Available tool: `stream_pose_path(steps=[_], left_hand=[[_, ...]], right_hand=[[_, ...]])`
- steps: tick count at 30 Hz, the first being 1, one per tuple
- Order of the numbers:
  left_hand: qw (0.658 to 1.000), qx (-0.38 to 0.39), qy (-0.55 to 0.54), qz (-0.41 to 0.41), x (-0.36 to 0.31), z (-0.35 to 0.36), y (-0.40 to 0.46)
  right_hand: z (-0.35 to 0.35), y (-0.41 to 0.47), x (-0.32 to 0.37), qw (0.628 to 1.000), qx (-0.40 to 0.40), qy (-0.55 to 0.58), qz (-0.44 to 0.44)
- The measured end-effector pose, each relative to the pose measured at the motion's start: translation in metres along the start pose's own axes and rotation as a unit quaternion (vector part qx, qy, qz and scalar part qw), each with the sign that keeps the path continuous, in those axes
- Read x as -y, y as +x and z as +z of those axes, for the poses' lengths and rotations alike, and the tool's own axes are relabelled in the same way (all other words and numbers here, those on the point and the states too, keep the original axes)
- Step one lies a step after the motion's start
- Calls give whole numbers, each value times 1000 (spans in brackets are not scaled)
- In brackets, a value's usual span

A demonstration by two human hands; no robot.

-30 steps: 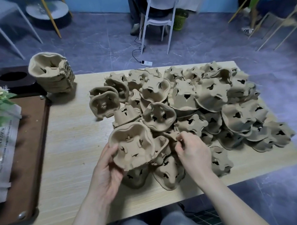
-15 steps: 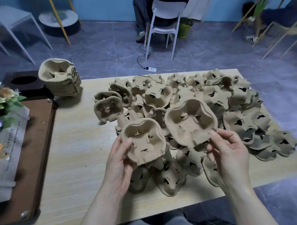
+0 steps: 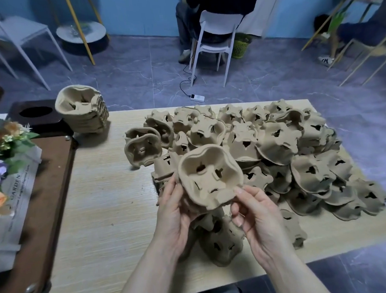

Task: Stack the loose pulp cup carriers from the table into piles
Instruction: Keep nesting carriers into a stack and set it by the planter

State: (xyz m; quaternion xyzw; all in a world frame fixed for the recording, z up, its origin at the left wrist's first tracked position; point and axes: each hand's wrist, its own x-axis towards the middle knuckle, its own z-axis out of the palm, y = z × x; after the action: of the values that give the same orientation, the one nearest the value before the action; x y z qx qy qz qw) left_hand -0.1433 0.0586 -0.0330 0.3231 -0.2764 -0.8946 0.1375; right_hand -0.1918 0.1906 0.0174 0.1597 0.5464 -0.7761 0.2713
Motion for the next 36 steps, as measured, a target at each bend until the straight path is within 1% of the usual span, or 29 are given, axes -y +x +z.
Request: stream_pose_path(steps=[4,7,9,12,17,21,23,25,27,29,31,33,36], left_hand=[[1000,21,-18,-6,-3,-4,-1],[1000,20,-19,-12,-3,-9,-1],[1000,17,-21,-15,-4,-10,-2],[999,12,-32,-35,-4,-12,-5],[996,26,-29,-75,-9,-12,-8],[996,54,10,-65,-8,-13,-4],[996,55,33,-55,-5,-13,-1],[997,52,30,-52,-2,-11,1],[997,52,12,-53,-1,-9,3],[997,55,10,-56,0,-5,3],[997,56,15,-57,2,-2,2],[996,61,26,-57,4,0,3],[995,55,35,-71,10,5,2]], right_hand=[[-9,2,-6,994,-32,-102,-22],[-12,6,-6,981,-30,-184,-51],[-12,11,-4,973,-21,-225,-50],[-9,16,-3,969,8,-244,-27],[-10,22,-3,975,26,-220,-11],[-18,27,2,968,38,-247,-22],[-22,29,7,963,51,-263,-23],[-25,31,15,956,64,-283,-38],[-28,34,28,939,51,-321,-114],[-38,47,49,902,-9,-371,-222],[-52,70,74,860,-78,-404,-302],[-64,93,98,832,-125,-422,-339],[-70,122,122,793,-135,-490,-336]])
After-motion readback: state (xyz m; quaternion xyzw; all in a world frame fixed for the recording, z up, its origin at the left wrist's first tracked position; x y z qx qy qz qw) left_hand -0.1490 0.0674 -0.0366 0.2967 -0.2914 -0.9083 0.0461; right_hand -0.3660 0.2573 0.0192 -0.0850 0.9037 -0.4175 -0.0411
